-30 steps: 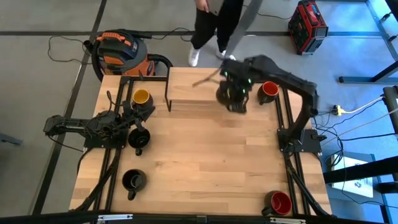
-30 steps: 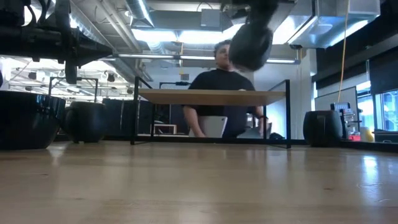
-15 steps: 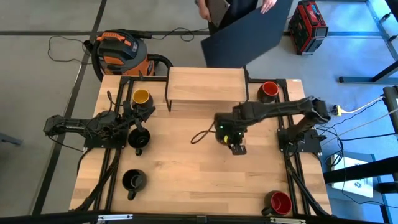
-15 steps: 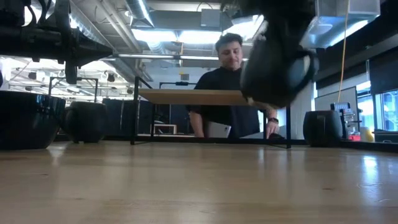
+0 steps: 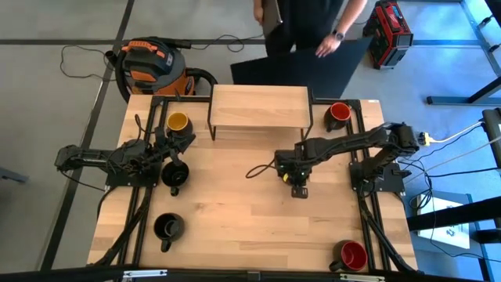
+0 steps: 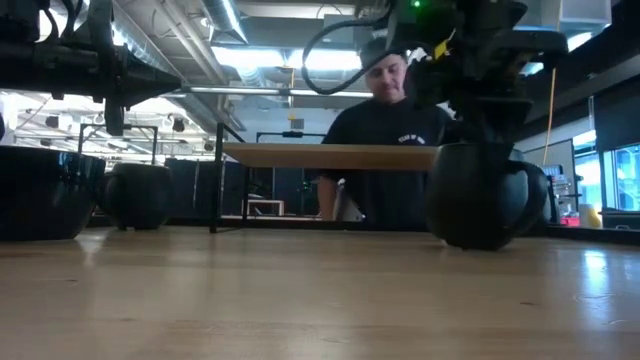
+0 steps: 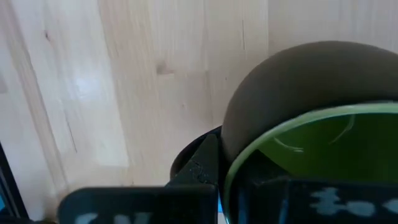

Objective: Place coffee mugs
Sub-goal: Put the green mug on the shelf

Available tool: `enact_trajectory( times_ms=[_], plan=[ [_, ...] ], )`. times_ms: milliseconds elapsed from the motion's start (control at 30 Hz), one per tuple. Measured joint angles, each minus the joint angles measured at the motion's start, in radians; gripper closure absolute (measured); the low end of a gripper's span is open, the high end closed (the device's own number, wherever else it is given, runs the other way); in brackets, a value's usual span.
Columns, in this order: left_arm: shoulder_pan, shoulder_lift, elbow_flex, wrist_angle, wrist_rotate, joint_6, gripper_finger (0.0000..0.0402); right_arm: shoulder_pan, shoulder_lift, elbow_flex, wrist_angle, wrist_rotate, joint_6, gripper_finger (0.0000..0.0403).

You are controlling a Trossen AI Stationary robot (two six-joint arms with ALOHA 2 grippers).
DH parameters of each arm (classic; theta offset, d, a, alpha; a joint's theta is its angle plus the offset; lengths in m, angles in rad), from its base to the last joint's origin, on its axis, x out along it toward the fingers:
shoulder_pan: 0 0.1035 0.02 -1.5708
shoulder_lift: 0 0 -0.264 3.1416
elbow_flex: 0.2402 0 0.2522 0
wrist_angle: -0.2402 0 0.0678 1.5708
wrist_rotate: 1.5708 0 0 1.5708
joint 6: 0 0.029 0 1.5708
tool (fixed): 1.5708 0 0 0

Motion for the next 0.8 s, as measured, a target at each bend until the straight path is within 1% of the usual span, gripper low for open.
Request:
enact_trajectory(
  times_ms=[100,200,333,467,600,700,800],
  plan=[
    [0.000,0.000,0.000,0.000,0.000,0.000,0.0395,-0.009,0.003,0.007,0.010,-0.014,0.024,0.0401],
    [0.000,0.000,0.000,0.000,0.000,0.000,0.0395,-0.008,0.010,0.029,-0.002,-0.006,0.020,0.0389],
    [0.000,0.000,0.000,0.000,0.000,0.000,0.0395,-0.008,0.010,0.061,0.019,0.032,0.015,0.0349],
    [0.000,0.000,0.000,0.000,0.000,0.000,0.0395,-0.009,0.010,0.102,-0.008,0.062,0.006,0.0301],
    [0.000,0.000,0.000,0.000,0.000,0.000,0.0395,-0.009,0.009,0.157,-0.077,0.082,-0.034,0.0258],
    [0.000,0.000,0.000,0.000,-0.005,0.000,0.0395,-0.009,-0.005,0.174,-0.085,0.082,-0.045,0.0237],
    [0.000,0.000,0.000,0.000,-0.006,0.000,0.0395,-0.009,-0.022,0.174,-0.086,0.082,-0.053,0.0226]
  ],
)
